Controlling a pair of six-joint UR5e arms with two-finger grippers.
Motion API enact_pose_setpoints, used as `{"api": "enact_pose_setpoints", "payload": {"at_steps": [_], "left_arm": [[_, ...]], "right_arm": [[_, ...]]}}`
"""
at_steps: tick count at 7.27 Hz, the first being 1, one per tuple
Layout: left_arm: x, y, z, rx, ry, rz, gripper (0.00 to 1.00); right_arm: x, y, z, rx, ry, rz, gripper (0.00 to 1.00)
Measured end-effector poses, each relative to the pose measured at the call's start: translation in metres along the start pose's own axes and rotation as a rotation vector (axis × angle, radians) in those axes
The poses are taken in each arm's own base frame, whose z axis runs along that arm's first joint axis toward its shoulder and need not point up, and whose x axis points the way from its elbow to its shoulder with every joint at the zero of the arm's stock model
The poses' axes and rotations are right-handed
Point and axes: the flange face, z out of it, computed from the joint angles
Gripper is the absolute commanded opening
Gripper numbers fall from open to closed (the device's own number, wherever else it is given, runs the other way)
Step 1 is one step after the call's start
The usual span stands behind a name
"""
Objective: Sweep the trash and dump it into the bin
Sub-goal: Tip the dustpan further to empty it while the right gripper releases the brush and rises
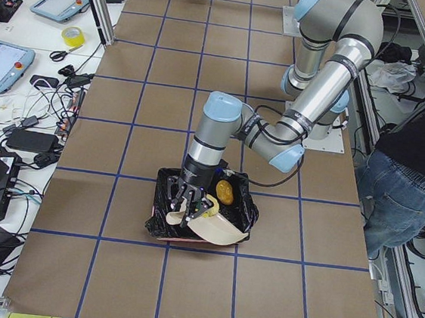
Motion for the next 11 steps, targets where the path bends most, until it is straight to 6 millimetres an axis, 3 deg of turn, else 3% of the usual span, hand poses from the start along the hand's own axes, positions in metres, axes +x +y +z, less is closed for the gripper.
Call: {"api": "enact_pose_setpoints", "payload": {"at_steps": [1, 2, 3, 4, 6, 7, 9, 11], "left_arm": [[-0.002, -0.019, -0.004, -0.043, 0.005, -0.002, 0.00], [-0.003, -0.036, -0.012, -0.086, 0.010, -0.005, 0.00], [-0.004, -0.045, -0.022, -0.113, 0.014, -0.007, 0.00], [-0.003, -0.049, -0.032, -0.132, 0.016, -0.009, 0.00], [-0.001, -0.048, -0.051, -0.169, 0.017, -0.013, 0.00], [0.000, -0.045, -0.058, -0.173, 0.015, -0.013, 0.00], [-0.005, -0.030, -0.064, -0.082, -0.012, -0.005, 0.00], [-0.042, -0.006, -0.102, 0.073, -0.086, -0.021, 0.00]], "right_arm": [[-0.003, 0.011, -0.043, 0.022, 0.004, 0.000, 1.00], [-0.007, 0.020, -0.073, 0.043, 0.005, -0.002, 1.00], [-0.021, 0.023, -0.088, 0.060, -0.002, -0.008, 1.00], [-0.051, 0.023, -0.096, 0.074, -0.010, -0.008, 1.00], [-0.144, 0.030, -0.105, 0.092, -0.019, 0.024, 1.00], [-0.180, 0.037, -0.107, 0.101, -0.025, 0.018, 1.00], [-0.204, 0.043, -0.103, 0.106, -0.032, 0.000, 1.00], [-0.207, 0.045, -0.099, 0.114, -0.031, -0.015, 0.99]]}}
